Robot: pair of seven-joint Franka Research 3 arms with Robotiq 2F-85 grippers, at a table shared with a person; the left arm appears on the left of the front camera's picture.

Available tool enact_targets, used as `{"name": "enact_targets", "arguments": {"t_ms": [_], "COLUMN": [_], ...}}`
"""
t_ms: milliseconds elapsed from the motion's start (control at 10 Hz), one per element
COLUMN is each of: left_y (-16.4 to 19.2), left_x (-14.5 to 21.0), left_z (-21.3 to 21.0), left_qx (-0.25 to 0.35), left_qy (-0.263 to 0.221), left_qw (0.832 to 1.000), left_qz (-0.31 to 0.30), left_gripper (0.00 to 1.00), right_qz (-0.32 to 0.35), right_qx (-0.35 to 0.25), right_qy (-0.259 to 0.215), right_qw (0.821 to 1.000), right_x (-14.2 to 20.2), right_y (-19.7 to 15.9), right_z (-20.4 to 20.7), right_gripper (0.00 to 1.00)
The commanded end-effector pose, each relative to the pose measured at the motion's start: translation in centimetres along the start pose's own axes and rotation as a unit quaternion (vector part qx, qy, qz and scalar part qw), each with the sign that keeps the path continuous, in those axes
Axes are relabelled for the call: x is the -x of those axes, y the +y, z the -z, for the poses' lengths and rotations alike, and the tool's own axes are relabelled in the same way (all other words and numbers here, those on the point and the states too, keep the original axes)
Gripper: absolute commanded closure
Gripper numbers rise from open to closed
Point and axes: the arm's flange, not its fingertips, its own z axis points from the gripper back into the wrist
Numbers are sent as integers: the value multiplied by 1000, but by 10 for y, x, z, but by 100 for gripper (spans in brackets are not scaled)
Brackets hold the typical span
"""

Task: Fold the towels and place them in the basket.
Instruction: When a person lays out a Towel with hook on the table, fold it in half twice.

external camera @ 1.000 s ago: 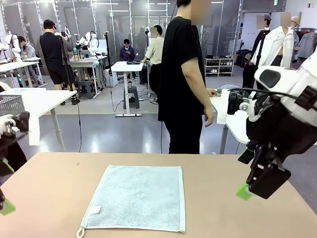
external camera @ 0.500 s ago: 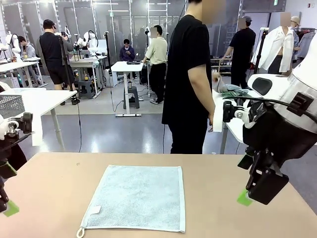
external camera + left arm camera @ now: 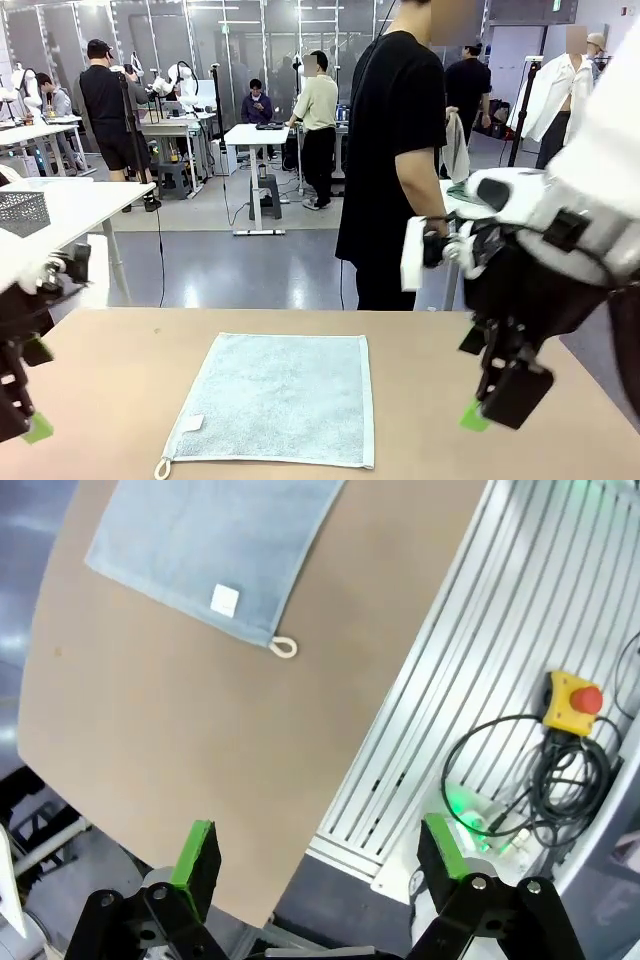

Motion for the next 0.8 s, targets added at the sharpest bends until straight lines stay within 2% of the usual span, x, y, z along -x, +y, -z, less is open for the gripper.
{"name": "enact_targets", "arguments": {"t_ms": [0,100,200,400,500,700], "left_y": [5,10,9,6,4,1], "left_x": [1,-2,-7,-8,-6,4], "left_z": [44,72,100,141,158,182], "left_qx": [11,30,44,67,62,61], "left_qy": [-3,-15,3,-7,9,5], "left_qw": [998,995,994,994,995,991], "left_qz": [69,89,97,90,81,120], "left_gripper": [0,0,0,0,0,0], "right_qz": [-58,-78,-92,-99,-98,-113], "right_qx": [-19,-32,-35,-60,-69,-72], "right_qy": [5,1,24,38,36,46], "right_qw": [998,996,995,993,992,990], "right_x": [-12,-20,-27,-31,-29,-23], "right_y": [8,11,18,25,26,27], "right_z": [60,90,119,168,183,205], "right_gripper": [0,0,0,0,0,0]}}
